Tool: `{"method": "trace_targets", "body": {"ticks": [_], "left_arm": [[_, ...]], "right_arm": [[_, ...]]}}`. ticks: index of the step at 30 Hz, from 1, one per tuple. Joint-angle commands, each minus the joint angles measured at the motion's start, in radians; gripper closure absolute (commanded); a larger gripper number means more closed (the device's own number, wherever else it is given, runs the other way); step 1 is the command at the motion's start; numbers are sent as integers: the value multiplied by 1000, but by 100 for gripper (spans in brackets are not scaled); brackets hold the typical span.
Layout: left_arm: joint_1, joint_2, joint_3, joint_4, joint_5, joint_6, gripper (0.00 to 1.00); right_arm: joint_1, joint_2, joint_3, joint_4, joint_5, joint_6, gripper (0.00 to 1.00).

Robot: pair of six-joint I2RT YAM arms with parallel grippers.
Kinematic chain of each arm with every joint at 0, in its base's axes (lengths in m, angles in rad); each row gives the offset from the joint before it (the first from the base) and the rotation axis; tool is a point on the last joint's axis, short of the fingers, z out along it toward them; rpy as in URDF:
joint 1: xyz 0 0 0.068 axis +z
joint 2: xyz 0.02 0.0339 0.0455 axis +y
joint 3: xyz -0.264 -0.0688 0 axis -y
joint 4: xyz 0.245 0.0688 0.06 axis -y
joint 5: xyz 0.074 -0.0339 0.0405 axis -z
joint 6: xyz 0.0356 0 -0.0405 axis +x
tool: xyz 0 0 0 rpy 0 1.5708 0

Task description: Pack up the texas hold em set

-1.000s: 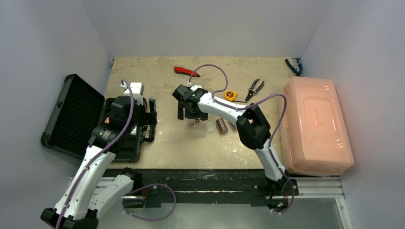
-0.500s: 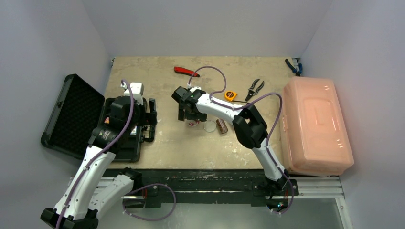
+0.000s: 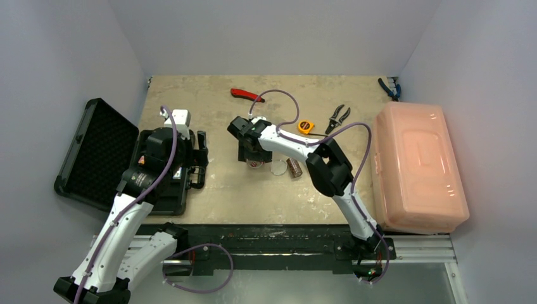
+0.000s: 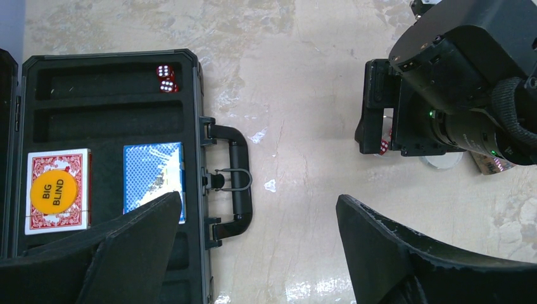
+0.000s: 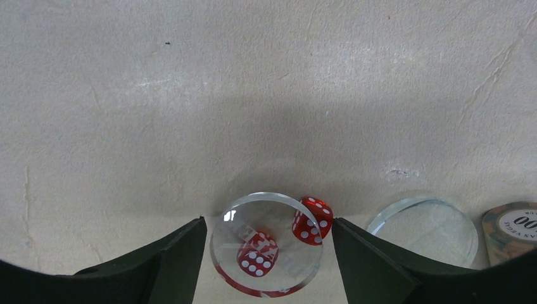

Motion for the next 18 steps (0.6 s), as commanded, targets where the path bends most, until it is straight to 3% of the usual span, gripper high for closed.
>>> {"method": "trace_targets", "body": {"ticks": [1, 8, 18], "left_arm": [[-6, -14, 35, 5, -6, -5, 8], [-6, -12, 35, 5, -10, -3, 8], [-6, -8, 35, 5, -18, 0, 8]], "right_arm": [[6, 7, 37, -8, 22, 19, 25], [6, -1, 36, -9, 20, 21, 38], [6, -54, 23, -14, 22, 30, 45]]}}
